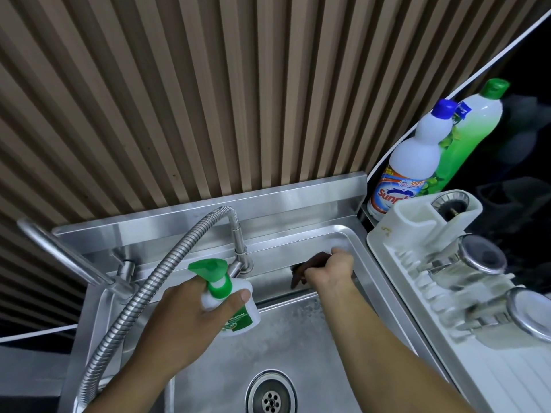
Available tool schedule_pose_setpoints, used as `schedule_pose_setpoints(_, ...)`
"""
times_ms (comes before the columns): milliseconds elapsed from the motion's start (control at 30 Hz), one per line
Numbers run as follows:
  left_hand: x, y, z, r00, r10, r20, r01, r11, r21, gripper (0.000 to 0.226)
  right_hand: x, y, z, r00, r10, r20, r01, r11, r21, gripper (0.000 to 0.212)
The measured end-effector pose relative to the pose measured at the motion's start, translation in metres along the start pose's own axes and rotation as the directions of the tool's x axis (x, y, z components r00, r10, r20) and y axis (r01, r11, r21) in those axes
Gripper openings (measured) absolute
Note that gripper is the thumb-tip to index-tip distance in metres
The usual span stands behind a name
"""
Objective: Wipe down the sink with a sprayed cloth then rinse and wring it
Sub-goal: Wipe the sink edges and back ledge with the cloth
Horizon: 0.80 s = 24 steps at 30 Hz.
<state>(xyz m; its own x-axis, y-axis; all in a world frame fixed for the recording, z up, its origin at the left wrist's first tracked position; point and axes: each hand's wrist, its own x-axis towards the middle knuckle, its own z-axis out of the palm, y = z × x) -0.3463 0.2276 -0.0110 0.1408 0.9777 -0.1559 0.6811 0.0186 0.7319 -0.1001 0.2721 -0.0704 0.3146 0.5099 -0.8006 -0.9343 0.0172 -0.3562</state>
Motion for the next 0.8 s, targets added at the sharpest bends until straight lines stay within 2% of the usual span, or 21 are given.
schedule_pose_setpoints(67, -0.001, 0.001, -0.001, 1.000, 0.001, -0.008, -0.001, 1.000, 0.004, 0.039, -0.003, 0.000, -0.001, 1.000, -0.011, 0.021, 0.011, 1.000, 0.006, 0.034)
schedule_pose_setpoints(133, 0.000, 0.000, -0.002, 1.000, 0.002, -0.007, -0.002, 1.000, 0.005, 0.037, -0.012, -0.007, 0.000, 0.994, -0.009, 0.113, 0.004, 0.999, 0.045, 0.037)
schedule_pose_setpoints(267, -0.002, 0.000, -0.001, 1.000, 0.005, -0.010, -0.005, 1.000, 0.009, 0.036, -0.043, -0.030, 0.009, 0.963, -0.111, 0.246, 0.103, 0.994, 0.048, 0.041)
schedule_pose_setpoints(333, -0.003, 0.000, -0.001, 1.000, 0.012, -0.011, -0.012, 1.000, 0.013, 0.039, -0.049, -0.042, 0.019, 0.936, -0.243, 0.255, 0.246, 0.969, 0.021, 0.033)
schedule_pose_setpoints(400, -0.002, -0.001, -0.003, 1.000, 0.021, -0.004, -0.021, 1.000, -0.012, 0.045, -0.041, -0.055, 0.028, 0.868, -0.454, 0.200, 0.474, 0.878, -0.063, 0.009)
schedule_pose_setpoints(433, -0.001, -0.002, -0.003, 1.000, 0.023, -0.006, -0.023, 0.999, -0.025, 0.047, -0.031, -0.061, 0.029, 0.795, -0.569, 0.212, 0.605, 0.768, -0.208, 0.023)
schedule_pose_setpoints(467, -0.001, -0.003, -0.002, 1.000, 0.021, -0.007, -0.022, 0.999, -0.026, 0.047, -0.018, -0.066, 0.027, 0.707, -0.646, 0.288, 0.701, 0.587, -0.404, 0.045)
schedule_pose_setpoints(500, -0.001, -0.003, -0.002, 1.000, 0.021, -0.009, -0.022, 1.000, -0.019, 0.045, -0.003, -0.069, 0.022, 0.616, -0.680, 0.398, 0.747, 0.342, -0.570, 0.057)
schedule_pose_setpoints(533, -0.001, -0.002, -0.002, 1.000, 0.020, -0.009, -0.020, 1.000, -0.004, 0.042, 0.012, -0.069, 0.016, 0.551, -0.662, 0.507, 0.729, 0.086, -0.679, 0.060)
schedule_pose_setpoints(567, -0.001, -0.002, -0.001, 1.000, 0.020, -0.012, -0.020, 1.000, 0.013, 0.040, 0.027, -0.067, 0.009, 0.517, -0.604, 0.607, 0.679, -0.143, -0.721, 0.059)
schedule_pose_setpoints(600, -0.002, -0.001, -0.001, 1.000, 0.020, -0.014, -0.020, 0.999, 0.031, 0.039, 0.043, -0.063, 0.000, 0.520, -0.525, 0.673, 0.605, -0.330, -0.725, 0.056)
schedule_pose_setpoints(633, -0.002, 0.000, 0.000, 1.000, 0.021, -0.017, -0.020, 0.999, 0.043, 0.039, 0.055, -0.055, -0.009, 0.562, -0.443, 0.699, 0.508, -0.481, -0.714, 0.054)
schedule_pose_setpoints(667, -0.002, 0.000, 0.001, 1.000, 0.017, -0.020, -0.016, 0.999, 0.049, 0.038, 0.062, -0.046, -0.016, 0.609, -0.385, 0.693, 0.400, -0.606, -0.688, 0.054)
schedule_pose_setpoints(700, -0.002, 0.000, 0.002, 1.000, 0.011, -0.020, -0.010, 0.999, 0.049, 0.037, 0.066, -0.037, -0.021, 0.645, -0.354, 0.677, 0.318, -0.681, -0.659, 0.056)
schedule_pose_setpoints(733, -0.001, 0.000, 0.003, 1.000, 0.008, -0.018, -0.007, 0.999, 0.048, 0.036, 0.066, -0.027, -0.023, 0.666, -0.339, 0.664, 0.275, -0.716, -0.641, 0.058)
schedule_pose_setpoints(800, 0.001, -0.002, 0.004, 1.000, 0.010, -0.009, -0.009, 0.999, 0.037, 0.036, 0.057, -0.009, -0.020, 0.661, -0.304, 0.686, 0.279, -0.749, -0.601, 0.059)
